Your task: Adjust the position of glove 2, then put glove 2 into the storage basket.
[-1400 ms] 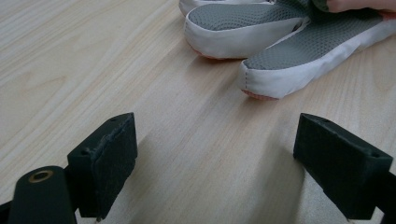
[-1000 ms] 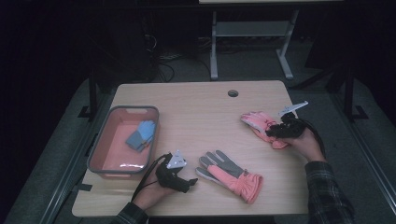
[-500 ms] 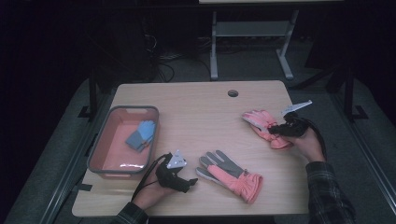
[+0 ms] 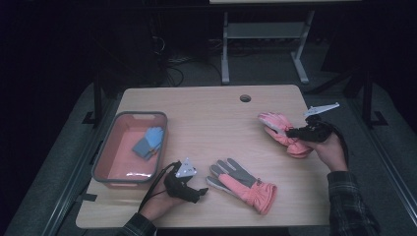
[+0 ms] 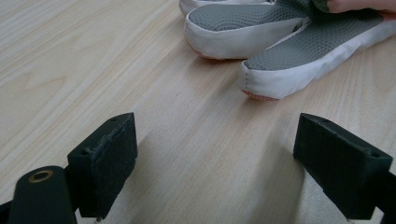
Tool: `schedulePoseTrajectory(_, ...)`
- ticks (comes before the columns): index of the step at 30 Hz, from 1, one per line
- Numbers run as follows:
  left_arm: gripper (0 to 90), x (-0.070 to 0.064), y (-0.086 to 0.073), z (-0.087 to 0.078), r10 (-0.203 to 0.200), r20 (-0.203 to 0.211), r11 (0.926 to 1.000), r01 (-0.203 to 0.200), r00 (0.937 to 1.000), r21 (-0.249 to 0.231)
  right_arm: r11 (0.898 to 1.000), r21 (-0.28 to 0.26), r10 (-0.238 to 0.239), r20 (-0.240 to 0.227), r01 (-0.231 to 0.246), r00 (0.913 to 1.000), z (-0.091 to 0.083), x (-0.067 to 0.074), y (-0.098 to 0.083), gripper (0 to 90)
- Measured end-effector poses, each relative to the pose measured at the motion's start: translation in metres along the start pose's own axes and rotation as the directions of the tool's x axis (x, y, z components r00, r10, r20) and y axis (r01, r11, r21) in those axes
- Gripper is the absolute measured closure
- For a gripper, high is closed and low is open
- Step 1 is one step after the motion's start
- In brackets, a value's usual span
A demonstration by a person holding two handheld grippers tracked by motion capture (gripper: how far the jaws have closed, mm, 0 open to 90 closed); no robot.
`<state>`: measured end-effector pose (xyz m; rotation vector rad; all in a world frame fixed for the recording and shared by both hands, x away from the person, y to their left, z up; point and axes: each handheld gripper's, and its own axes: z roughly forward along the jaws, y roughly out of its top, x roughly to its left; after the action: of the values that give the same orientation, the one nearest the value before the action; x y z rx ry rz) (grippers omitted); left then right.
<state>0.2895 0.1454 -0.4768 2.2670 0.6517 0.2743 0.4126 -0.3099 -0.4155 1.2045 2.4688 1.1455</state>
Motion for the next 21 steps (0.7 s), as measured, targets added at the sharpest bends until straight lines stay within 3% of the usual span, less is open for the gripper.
schedulePoseTrajectory(15,12.8,0.000,0.000,0.000,0.001,0.000,1.0000,-0.001,1.0000,0.000,1.000,-0.020,-0.023,-0.036,0.022,0.9991,-0.011,0.031,0.008,86.6)
schedulePoseTrajectory(21,12.8,0.000,0.000,0.000,0.000,0.001,1.0000,0.000,1.0000,0.000,0.998,-0.030,-0.058,-0.051,0.056,0.9970,-0.022,0.048,0.011,86.5)
